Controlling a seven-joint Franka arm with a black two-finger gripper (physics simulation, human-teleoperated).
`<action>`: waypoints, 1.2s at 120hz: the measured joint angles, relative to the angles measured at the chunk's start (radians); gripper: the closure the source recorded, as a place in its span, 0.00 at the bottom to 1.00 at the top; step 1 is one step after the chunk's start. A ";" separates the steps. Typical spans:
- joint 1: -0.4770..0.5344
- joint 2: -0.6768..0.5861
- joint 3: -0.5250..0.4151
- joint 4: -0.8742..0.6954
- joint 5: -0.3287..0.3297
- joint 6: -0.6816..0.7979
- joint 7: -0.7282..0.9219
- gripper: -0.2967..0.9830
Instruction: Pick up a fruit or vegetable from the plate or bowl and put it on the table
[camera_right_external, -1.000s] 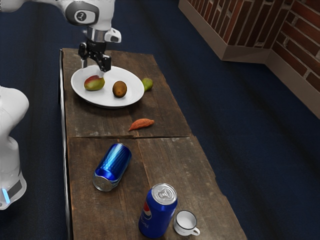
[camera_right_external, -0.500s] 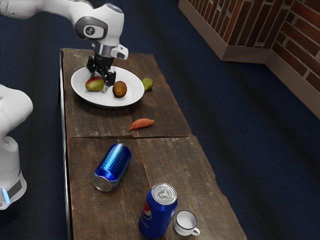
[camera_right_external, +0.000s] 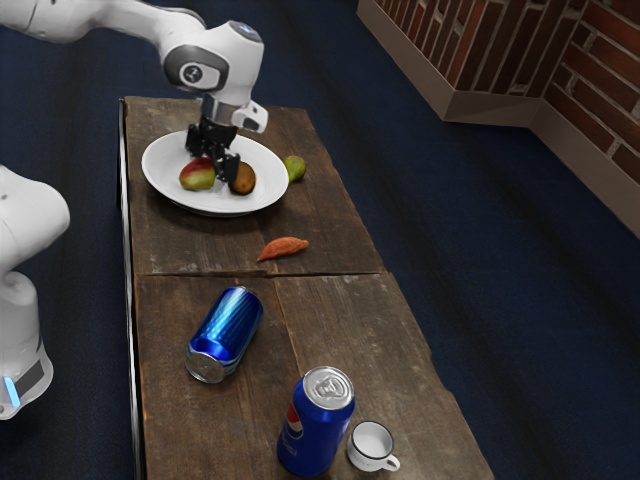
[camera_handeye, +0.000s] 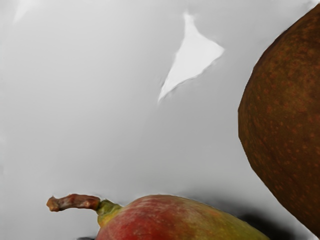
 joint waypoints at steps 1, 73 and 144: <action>0.000 0.000 -0.004 0.005 0.000 -0.003 -0.001 0.56; -1.194 0.147 0.062 0.380 -0.213 -0.199 -0.128 0.48; -1.662 0.146 0.630 0.684 -0.222 -0.226 -0.148 0.30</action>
